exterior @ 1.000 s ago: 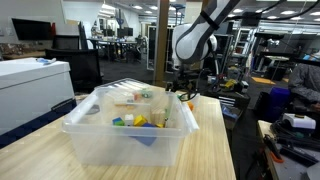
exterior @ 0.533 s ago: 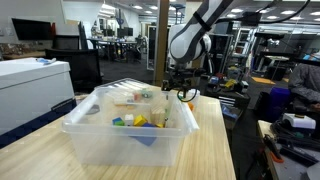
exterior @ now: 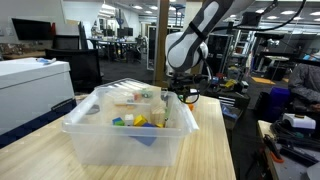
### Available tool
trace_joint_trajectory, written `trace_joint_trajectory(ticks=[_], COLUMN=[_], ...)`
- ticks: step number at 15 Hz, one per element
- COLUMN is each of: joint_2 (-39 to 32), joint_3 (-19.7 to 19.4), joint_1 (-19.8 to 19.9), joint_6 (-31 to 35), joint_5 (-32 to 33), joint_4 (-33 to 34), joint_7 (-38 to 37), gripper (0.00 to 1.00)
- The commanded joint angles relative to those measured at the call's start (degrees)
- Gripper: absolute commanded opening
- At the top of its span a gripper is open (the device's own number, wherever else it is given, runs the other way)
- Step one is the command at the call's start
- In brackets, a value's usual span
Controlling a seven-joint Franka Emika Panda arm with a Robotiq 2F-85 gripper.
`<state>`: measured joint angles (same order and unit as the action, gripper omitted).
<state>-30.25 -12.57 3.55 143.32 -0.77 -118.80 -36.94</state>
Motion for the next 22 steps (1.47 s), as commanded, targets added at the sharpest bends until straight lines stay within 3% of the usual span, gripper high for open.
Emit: trace_joint_trajectory(ticks=[1,16,17,18,22], joint_2=[-1.2,-4.8,-4.8,-4.8,-5.0], joint_3=[-0.2,-0.6,-0.6,-0.6,-0.6], joint_1=[0.1,-0.1,-0.2,-0.2,-0.1], joint_6=[-0.4,0.3,0.5,0.6,1.2], joint_5=[-0.8,-0.6,-0.5,-0.5,-0.6], joint_4=[1.4,4.2,4.1,4.0,3.8], joint_7=[1.8,2.1,2.1,2.2,2.5], gripper=[1.00,1.00,0.81,0.71,0.44])
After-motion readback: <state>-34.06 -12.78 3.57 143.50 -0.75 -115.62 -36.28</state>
